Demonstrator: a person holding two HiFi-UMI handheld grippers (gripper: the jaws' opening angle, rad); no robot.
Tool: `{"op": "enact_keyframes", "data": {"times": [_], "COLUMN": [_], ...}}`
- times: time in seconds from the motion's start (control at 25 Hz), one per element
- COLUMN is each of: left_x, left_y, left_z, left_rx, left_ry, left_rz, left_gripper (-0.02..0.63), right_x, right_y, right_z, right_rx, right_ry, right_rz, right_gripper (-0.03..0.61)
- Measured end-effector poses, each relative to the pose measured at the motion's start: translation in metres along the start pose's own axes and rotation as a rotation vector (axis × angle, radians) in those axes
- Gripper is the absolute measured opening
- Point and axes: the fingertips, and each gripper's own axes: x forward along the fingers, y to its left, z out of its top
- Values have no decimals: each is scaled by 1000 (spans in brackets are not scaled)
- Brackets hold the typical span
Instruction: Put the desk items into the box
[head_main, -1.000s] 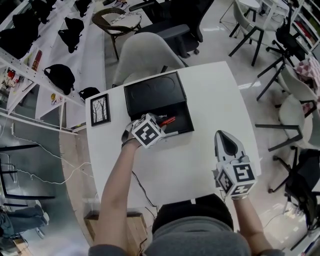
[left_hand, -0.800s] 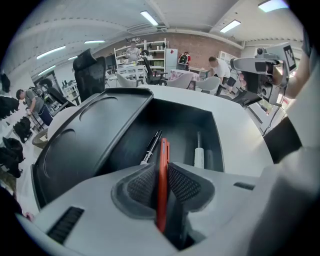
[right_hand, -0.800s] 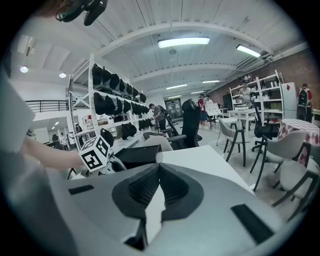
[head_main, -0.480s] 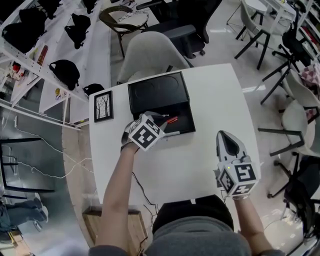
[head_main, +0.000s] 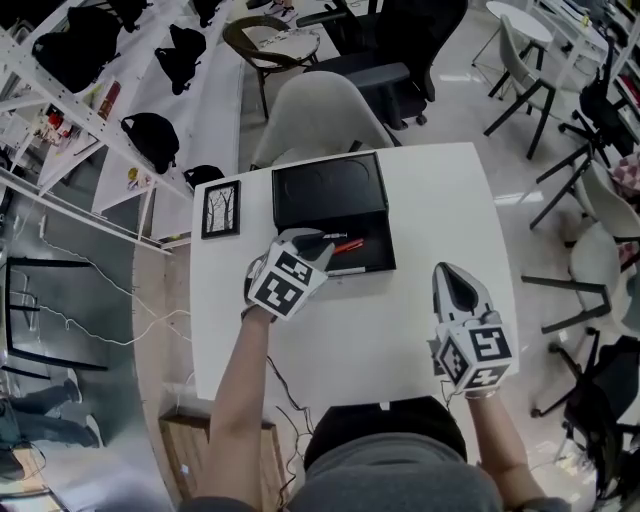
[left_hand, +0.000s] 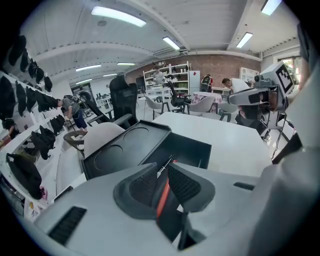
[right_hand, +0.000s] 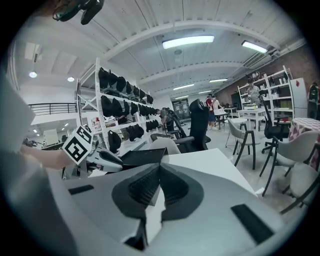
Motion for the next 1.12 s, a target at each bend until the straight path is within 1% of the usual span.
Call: {"op": "enact_keyframes", "data": {"times": [0.2,0.36,0.44,0.6,0.72,0.84,1.12], "left_x": [-17,-31,-39,-50,-60,-70,-89], "left_y": [0,3,4,2,2,0,-1], "left_z": [1,-1,-3,-7,-9,-12,-19], "left_rx": [-78,-141,-186,-284,-343,-378,-423], "left_ry": [-50,-108,-137,-184,-229,-274,-350], "left_rz": [50,112,144,174,212,256,348], "left_gripper": [71,71,71,70,67,66,66], "right_x": [2,4,5,6,8,10,15], "right_y": [-1,-1,-1,-1,1,5,13], "right_z": [5,6,7,9,9,9,12], "right_rx": [-3,-6,-9,-16,-19,-26,-34], "right_ry": [-7,-7,-8,-11,-9,-6,-8], "right_rz": [21,37,47,61,71,86,109], "right_gripper": [3,3,3,3,3,3,3]}}
